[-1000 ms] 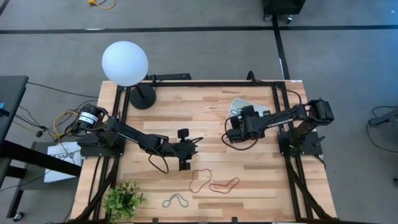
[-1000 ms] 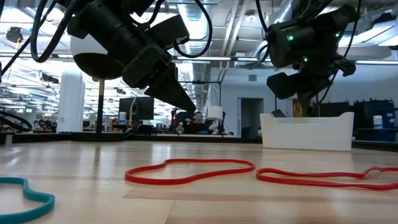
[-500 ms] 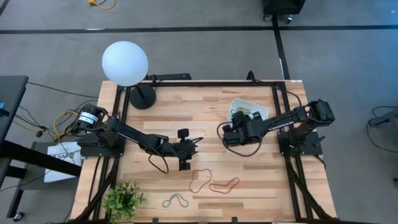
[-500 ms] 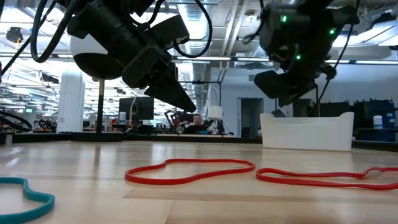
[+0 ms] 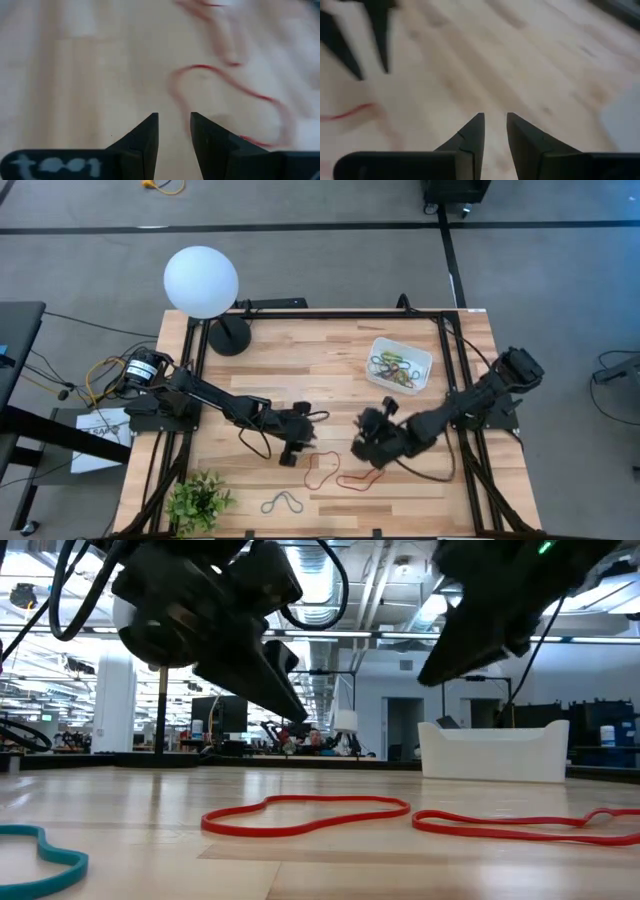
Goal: Pick and place items into bin
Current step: Put the left red rubber band into the white bin
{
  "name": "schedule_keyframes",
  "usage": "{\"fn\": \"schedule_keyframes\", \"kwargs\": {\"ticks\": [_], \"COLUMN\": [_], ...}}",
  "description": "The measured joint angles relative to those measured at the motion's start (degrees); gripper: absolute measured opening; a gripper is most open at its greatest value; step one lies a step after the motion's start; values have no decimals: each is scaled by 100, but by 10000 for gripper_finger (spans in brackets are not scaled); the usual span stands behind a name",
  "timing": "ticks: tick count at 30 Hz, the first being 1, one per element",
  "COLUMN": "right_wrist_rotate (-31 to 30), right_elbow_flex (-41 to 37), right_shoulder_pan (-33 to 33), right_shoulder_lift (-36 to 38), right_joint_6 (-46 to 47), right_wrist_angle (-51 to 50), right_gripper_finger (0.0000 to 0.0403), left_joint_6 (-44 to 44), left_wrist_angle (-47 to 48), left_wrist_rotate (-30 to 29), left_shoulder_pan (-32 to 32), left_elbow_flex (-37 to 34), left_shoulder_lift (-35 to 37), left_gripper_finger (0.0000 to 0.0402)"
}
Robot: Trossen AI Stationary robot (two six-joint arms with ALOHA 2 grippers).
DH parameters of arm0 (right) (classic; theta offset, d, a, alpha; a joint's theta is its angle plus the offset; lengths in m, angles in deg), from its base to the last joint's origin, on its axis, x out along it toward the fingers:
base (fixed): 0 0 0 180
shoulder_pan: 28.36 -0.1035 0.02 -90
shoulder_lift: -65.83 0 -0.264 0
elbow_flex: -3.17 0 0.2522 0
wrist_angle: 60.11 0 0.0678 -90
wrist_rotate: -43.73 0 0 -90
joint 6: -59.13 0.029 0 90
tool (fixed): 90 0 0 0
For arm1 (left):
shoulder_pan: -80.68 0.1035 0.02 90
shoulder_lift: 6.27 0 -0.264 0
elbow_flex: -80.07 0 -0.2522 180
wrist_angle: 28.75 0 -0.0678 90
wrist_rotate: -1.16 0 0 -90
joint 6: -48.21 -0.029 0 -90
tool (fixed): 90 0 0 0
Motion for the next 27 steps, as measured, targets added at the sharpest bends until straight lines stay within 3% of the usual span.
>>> {"fn": "schedule_keyframes", "kwargs": {"ticks": [4,13,19,27], "right_wrist_rotate": [124,289,291,291], "right_elbow_flex": [0,2,2,2], "right_shoulder_pan": [-521,-1283,-1294,-1033], "right_shoulder_lift": [0,-4,-5,-7], "right_joint_6": [-86,-86,-195,-1124], "right_wrist_angle": [491,815,746,763], "right_gripper_finger": [76,75,75,75], "left_joint_6": [318,686,947,1031], "left_wrist_angle": [-9,-250,-932,-972], "left_wrist_rotate": [710,535,435,145], "left_shoulder_pan": [-60,-210,-205,-254], "left_elbow_flex": [7,-1,2,-1], "left_shoulder_lift": [-93,-755,-835,-1056], "left_gripper_finger": [103,103,103,103]}}
